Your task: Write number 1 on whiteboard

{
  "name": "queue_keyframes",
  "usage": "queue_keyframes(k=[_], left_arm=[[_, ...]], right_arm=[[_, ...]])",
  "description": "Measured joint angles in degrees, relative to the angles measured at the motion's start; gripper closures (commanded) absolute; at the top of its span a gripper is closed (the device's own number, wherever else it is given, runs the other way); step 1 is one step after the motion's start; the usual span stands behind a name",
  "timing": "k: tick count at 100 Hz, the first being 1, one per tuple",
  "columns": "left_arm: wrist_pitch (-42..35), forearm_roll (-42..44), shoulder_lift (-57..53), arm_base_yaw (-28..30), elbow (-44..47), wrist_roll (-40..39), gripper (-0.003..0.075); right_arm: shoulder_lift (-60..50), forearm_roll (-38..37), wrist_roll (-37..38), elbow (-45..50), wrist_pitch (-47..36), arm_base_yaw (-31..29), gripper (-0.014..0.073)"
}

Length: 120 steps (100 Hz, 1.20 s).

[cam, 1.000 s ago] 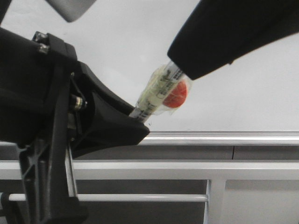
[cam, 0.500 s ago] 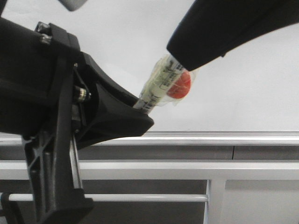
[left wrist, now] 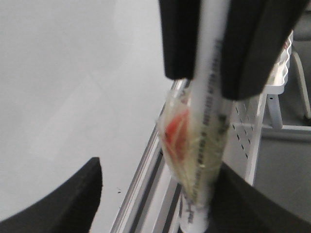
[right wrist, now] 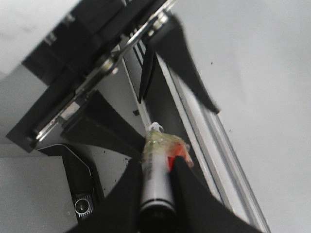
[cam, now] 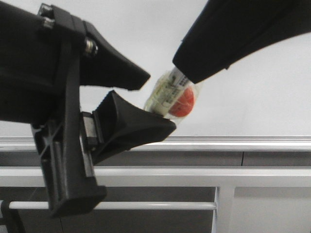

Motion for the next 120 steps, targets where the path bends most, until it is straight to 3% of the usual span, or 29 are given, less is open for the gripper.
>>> queue_keyframes(k=[25,40,49,59,62,79,120], left_arm=[[2.08,-1.66,-6.98,0.00,0.22,0.00,0.0253],[5.27,-5.72,-14.16,0.00,0.24,0.00,0.0313],[8.23,-7.16,-18.18,0.00,0.34,0.00,0.0438],[9.11,-8.39,-22.07,0.00,1.67,0.00,0.0693],[9.23,-8.65,-22.94,0.00,2.20,0.00,0.0739],[7.40,-12.94,-26.61,0.00,5.60,0.00,0.0741],[-13.01,-31.68,-27.99,0.00,12.82,0.00,0.0741]], right_arm=[[-1.17,0.00,1.39,-0.81,0.69,-1.08,0.0658],[-4.89,0.00,2.80,-0.81,2.94,-4.79,0.0657],[-8.04,-0.11,2.94,-0.81,2.94,-7.36,0.0657],[-11.67,-0.34,2.94,-0.71,2.48,-9.49,0.0657],[-12.66,-0.37,2.94,-0.70,2.38,-9.86,0.0656],[-18.86,-0.37,3.07,1.81,1.56,-10.55,0.0654],[-36.50,-0.47,11.42,16.65,-5.01,-10.55,0.0635]])
